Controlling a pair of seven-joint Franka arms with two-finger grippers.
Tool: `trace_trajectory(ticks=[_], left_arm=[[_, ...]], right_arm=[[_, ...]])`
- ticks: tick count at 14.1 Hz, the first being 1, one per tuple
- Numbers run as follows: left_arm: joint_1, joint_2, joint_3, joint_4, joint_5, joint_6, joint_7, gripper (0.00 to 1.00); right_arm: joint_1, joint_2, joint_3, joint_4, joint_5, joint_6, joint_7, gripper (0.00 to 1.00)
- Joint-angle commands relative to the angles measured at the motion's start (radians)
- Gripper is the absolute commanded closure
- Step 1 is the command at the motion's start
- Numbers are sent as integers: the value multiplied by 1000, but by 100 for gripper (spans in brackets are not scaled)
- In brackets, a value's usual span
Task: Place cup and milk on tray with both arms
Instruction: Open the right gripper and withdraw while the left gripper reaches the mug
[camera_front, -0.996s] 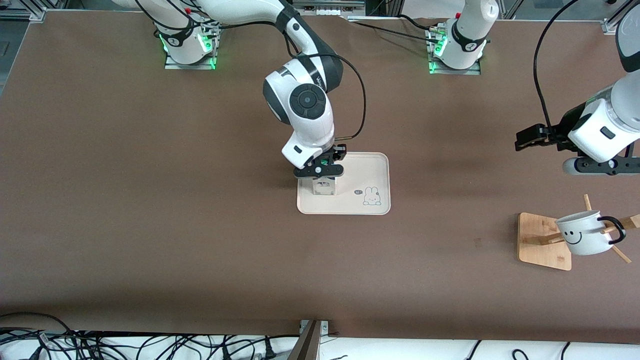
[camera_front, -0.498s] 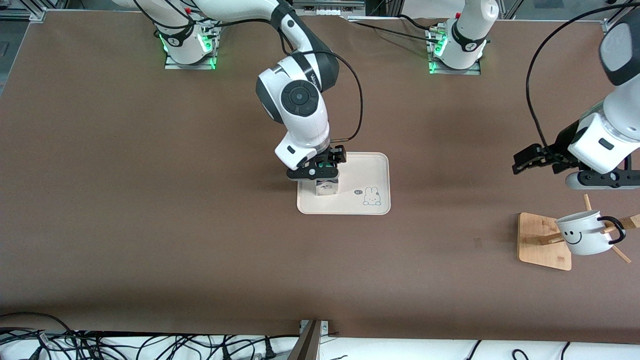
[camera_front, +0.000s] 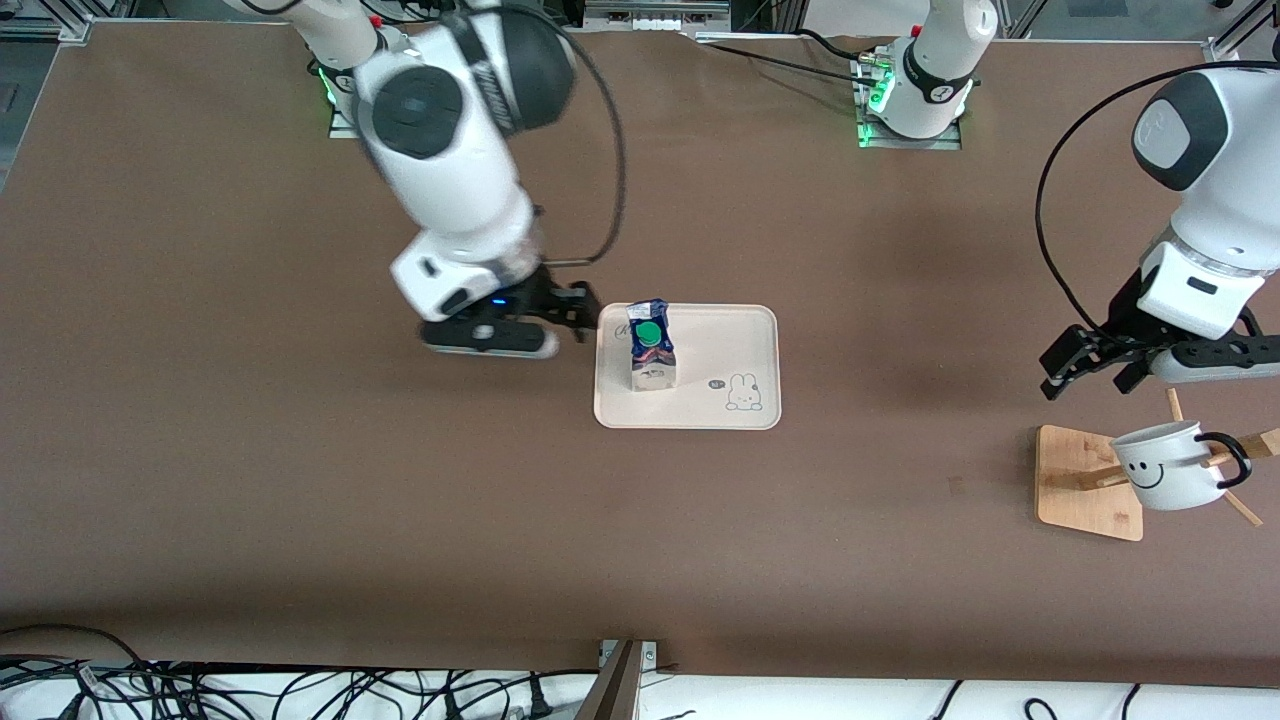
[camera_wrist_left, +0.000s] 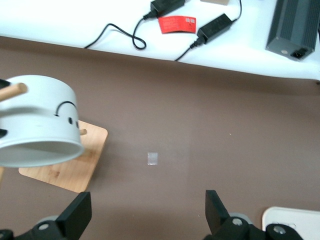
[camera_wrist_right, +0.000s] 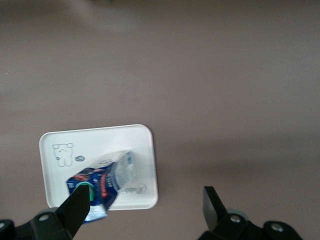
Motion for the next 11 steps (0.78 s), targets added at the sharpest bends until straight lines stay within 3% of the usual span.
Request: trace_trajectory(ticks=[1, 3, 4, 5, 6, 8, 11], left_arm=[[36, -50, -6, -121, -9, 144, -3, 0], [47, -76, -8, -213, -16, 256, -5, 0], [62, -78, -8, -230, -19, 283, -6, 0], [73, -78, -8, -246, -19, 294, -11, 0], [76, -76, -8, -259, -20, 310, -34, 0], [76, -75, -6, -295, -19, 369, -95, 0], [74, -47, -6, -304, -20, 457, -106, 0]], right_arm=[[-9, -78, -87, -36, 22, -133, -156, 0], [-23, -140, -125, -95, 22, -172, -286, 0], [-65, -173, -115, -128, 16, -186, -317, 0], [-155, -209, -48, -148, 9, -207, -334, 0], [-269, -250, 61, -153, -19, -226, -344, 0], [-413, -310, 225, -166, -142, -247, -345, 0], [-642, -454, 403, -331, -214, -233, -425, 0]])
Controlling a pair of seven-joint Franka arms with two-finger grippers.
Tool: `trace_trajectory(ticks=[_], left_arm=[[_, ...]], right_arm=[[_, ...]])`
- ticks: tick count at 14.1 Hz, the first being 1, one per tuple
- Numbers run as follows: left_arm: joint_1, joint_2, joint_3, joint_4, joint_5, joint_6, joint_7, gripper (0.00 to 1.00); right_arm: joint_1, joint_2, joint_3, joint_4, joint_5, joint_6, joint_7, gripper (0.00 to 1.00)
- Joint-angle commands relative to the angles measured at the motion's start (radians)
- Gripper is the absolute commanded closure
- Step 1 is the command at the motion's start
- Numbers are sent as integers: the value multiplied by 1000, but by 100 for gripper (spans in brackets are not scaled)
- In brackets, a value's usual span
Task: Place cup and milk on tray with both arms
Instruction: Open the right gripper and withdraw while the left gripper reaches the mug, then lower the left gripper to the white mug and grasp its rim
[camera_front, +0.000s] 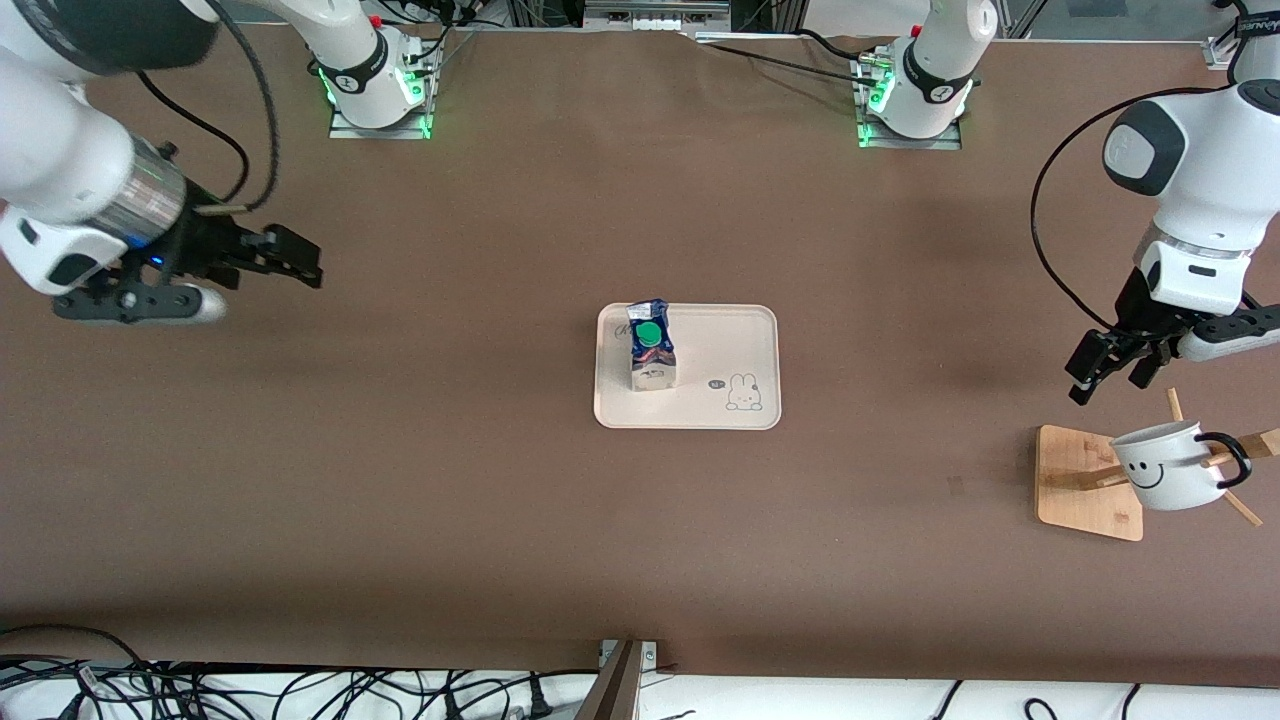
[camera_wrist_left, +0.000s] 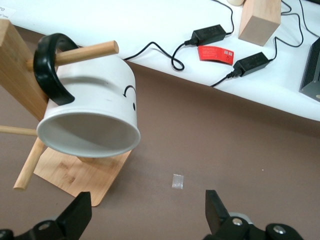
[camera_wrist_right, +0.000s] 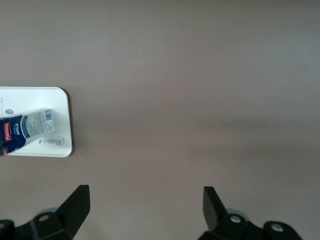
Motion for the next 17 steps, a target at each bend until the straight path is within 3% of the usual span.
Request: trace_trajectory(ticks=[1, 3, 11, 17], left_arm=[[3, 8, -7, -23, -19, 86, -8, 0], [3, 48, -7, -23, -19, 168, -6, 0], [5, 154, -5, -5, -17, 355, -3, 0], [5, 234, 18, 129, -13, 355, 6, 0]], right_arm=[[-164, -171, 133, -208, -58, 41, -87, 0], [-217, -248, 146, -320, -75, 102, -196, 0], [-223, -219, 133, -270, -132, 125, -218, 0], [-223, -202, 115, -217, -132, 110, -218, 0]])
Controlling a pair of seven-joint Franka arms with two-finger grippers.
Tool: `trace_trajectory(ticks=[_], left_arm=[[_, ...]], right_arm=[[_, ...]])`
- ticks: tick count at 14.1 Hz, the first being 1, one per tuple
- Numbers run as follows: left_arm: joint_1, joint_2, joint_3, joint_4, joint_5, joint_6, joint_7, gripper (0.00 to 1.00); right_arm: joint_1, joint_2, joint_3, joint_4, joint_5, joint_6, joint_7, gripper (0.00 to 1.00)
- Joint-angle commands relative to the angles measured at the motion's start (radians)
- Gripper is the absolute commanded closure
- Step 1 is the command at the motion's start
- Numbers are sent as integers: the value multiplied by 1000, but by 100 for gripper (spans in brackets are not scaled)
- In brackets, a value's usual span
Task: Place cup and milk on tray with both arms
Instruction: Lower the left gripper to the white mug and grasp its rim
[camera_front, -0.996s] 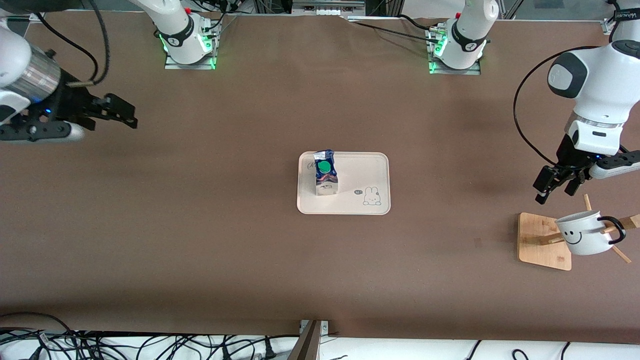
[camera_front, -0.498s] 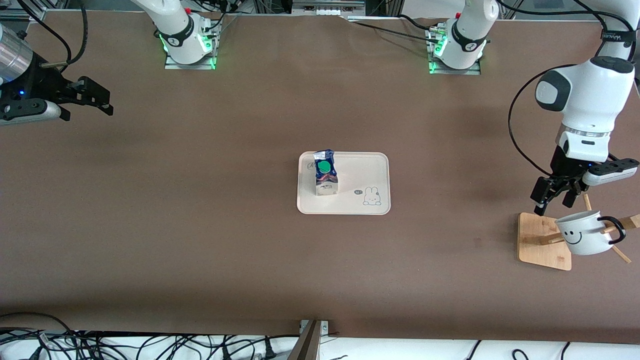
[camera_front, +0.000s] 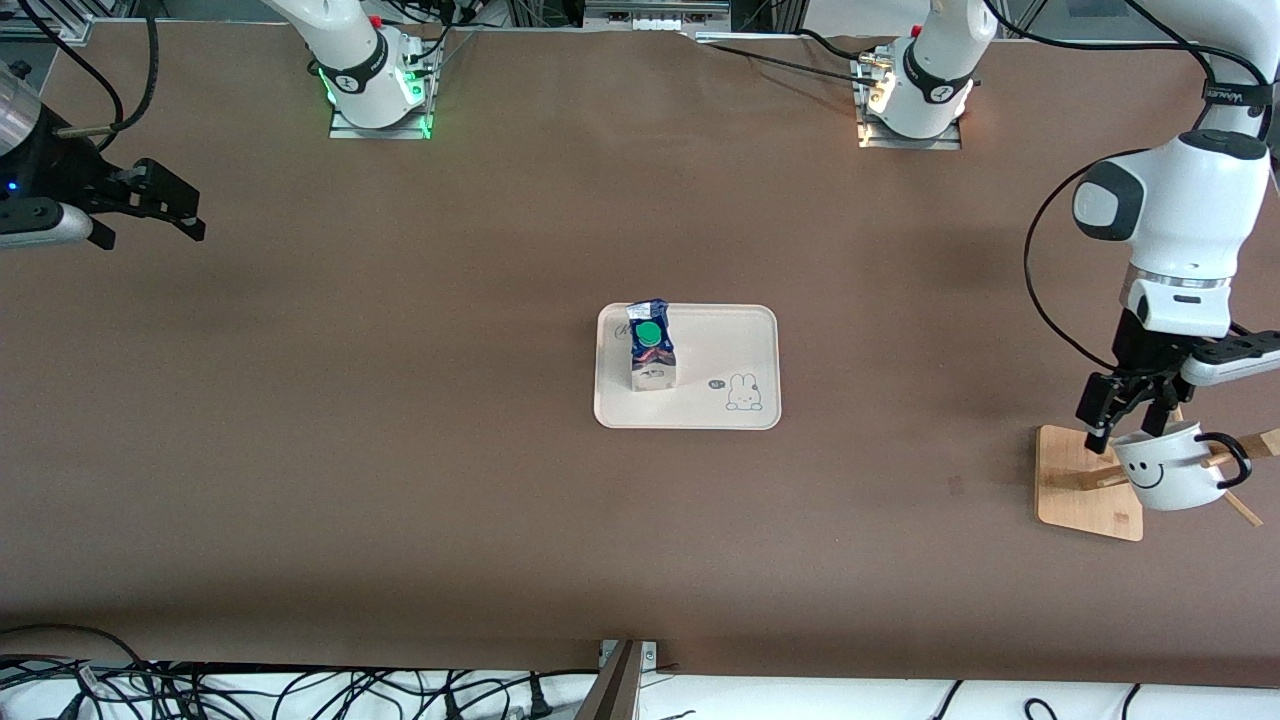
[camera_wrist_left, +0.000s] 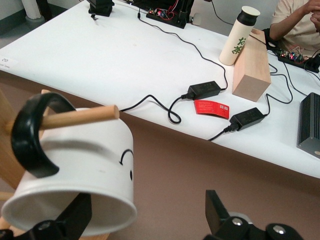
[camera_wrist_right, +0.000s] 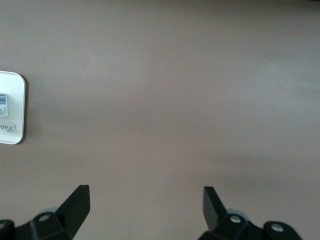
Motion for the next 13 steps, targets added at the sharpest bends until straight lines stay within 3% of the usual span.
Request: trace_trajectory(ticks=[1, 10, 13], left_arm=[[3, 48, 8, 67, -8, 4, 15, 0], [3, 77, 33, 96, -37, 5, 11, 0], [-5, 74, 31, 98, -51, 5, 11, 44]], right_arm=[[-12, 10, 5, 22, -14, -10, -5, 0], [-11, 10, -6, 25, -4, 2, 0, 0], [-6, 11, -4, 30, -4, 2, 0, 0]])
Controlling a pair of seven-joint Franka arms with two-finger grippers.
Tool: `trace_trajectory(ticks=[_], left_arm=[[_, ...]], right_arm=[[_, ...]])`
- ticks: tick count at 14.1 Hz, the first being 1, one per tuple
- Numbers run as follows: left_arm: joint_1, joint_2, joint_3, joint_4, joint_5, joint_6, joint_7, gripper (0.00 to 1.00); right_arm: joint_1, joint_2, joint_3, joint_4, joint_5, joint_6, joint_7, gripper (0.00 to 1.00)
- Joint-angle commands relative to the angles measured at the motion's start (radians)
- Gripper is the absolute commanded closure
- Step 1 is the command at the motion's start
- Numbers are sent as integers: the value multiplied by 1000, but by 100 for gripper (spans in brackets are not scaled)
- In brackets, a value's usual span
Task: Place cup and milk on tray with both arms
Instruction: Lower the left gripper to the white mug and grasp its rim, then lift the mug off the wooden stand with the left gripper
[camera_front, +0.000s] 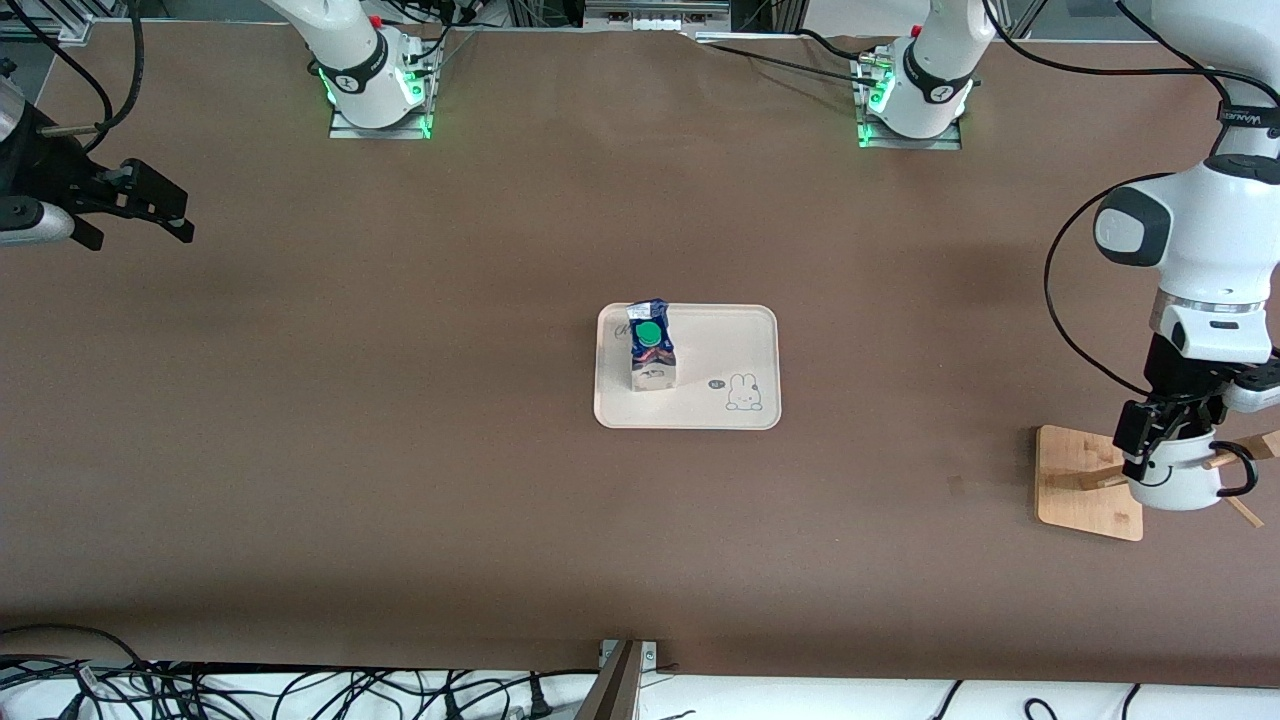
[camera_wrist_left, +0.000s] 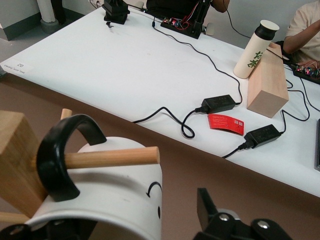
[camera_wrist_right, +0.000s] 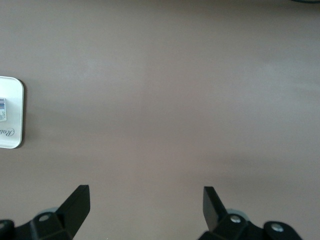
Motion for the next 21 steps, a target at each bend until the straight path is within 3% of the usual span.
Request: trace_trajectory(ticks=[1, 3, 6, 12, 21], left_arm=[[-8, 6, -3, 19, -23, 5, 7, 61], [-14, 5, -8, 19, -23, 5, 2, 81], [-16, 5, -11, 19, -23, 5, 2, 99], [-24, 2, -19, 19, -25, 3, -5, 100], [-24, -72, -101, -9, -25, -15, -88, 100]], right_arm=[[-5, 10, 7, 29, -4, -5, 0, 0], [-8, 10, 5, 29, -4, -5, 0, 0], [-8, 12, 5, 29, -4, -3, 0, 0], [-8, 12, 5, 29, -4, -2, 0, 0], [-8, 12, 5, 29, -4, -2, 0, 0]])
